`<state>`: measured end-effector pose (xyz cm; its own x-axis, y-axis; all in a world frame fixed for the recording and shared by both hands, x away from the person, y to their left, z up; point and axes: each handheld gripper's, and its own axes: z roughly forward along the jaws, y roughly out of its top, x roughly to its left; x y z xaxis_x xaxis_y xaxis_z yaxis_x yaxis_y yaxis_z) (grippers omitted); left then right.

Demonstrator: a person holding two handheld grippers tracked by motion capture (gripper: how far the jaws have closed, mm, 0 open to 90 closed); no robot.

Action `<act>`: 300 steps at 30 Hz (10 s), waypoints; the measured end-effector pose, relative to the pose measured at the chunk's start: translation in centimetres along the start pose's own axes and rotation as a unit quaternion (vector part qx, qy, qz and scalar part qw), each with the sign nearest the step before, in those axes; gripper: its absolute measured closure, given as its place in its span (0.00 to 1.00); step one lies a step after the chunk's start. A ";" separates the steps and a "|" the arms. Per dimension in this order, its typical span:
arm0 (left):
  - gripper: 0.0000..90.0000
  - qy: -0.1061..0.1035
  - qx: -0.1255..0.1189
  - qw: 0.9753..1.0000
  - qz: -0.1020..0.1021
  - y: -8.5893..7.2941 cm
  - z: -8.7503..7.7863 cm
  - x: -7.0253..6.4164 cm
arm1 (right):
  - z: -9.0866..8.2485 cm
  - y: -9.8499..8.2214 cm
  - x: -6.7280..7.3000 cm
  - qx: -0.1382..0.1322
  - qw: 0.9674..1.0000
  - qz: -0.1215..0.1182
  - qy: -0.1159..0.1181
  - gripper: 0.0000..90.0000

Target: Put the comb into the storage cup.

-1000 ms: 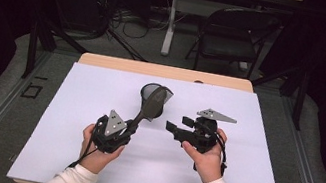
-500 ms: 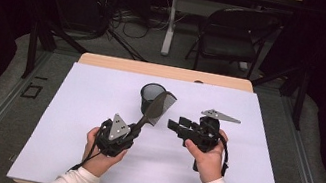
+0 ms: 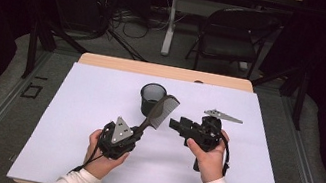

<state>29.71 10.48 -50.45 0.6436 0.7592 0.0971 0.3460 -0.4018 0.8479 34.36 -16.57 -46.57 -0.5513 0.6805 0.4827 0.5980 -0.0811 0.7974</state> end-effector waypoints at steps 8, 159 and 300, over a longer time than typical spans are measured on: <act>0.80 -0.002 -0.001 1.000 0.002 0.0 0.0 -0.2 | 0.0 0.0 -0.1 0.010 1.000 0.006 0.000 0.49; 0.70 -0.054 -0.007 0.998 0.011 -1.0 0.7 -2.9 | -0.6 -0.5 -3.0 -0.031 0.985 0.136 0.104 0.97; 0.00 0.004 -0.008 0.994 -0.106 0.0 -1.6 7.6 | -2.6 4.0 -4.3 -0.134 0.987 0.081 0.018 0.97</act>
<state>33.56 17.10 -48.93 0.5513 0.8304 -0.0813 0.4628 -0.2233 0.8579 37.60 -21.74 -44.50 -0.4840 0.6175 0.6200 0.5065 -0.3801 0.7739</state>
